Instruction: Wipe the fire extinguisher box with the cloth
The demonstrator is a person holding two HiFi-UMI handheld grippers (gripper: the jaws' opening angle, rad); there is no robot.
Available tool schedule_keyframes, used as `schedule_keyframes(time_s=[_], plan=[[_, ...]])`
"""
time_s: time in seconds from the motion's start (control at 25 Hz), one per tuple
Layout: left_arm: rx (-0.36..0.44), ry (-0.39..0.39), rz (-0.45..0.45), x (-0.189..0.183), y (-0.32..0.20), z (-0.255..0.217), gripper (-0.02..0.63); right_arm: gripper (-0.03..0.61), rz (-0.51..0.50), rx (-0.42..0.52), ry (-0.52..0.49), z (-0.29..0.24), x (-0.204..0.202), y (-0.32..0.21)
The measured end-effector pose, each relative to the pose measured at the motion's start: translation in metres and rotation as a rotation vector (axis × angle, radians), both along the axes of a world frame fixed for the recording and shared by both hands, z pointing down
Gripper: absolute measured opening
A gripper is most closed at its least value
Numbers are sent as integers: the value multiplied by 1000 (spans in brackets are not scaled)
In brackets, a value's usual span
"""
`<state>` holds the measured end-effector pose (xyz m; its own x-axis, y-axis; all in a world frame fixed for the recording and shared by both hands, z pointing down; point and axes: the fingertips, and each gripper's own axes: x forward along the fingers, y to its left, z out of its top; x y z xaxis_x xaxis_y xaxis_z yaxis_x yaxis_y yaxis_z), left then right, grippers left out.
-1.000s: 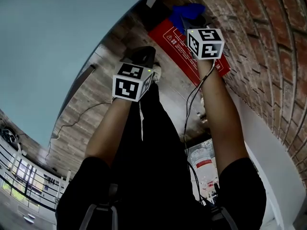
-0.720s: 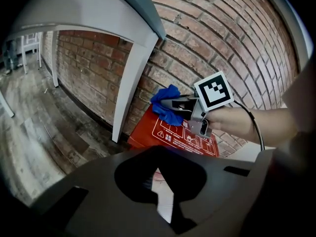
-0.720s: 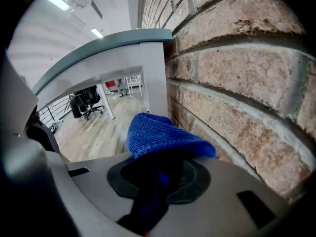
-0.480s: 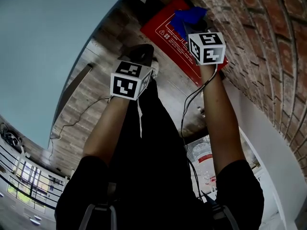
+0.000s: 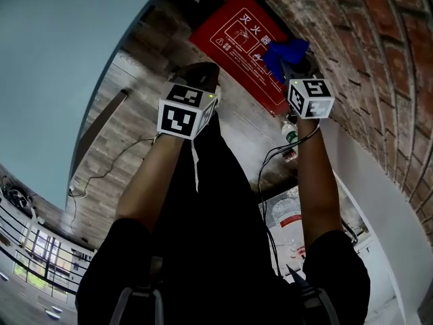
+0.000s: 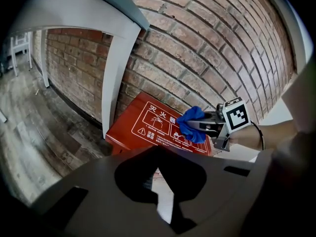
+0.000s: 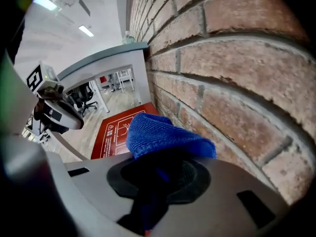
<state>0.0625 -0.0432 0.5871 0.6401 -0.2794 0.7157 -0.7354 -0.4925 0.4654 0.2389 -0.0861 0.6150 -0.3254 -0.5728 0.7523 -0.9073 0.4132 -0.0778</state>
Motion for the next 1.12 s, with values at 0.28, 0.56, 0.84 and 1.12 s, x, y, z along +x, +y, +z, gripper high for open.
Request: schedule_keyframes(time_s=[0.28,0.56,0.84,1.12], plan=[[-9,-17,-3,6,2,4,5,97,61,-55,27,3,51,40],[-8,-13,13,15,2,6,5,97,217,-90,-12,7,90,80],[-11,-10,20,17,2,7,5,97,209,-111,-17,9,65,110],[-15,-8,15,19,1,11,5,97,104,-119,26,12,36,108]])
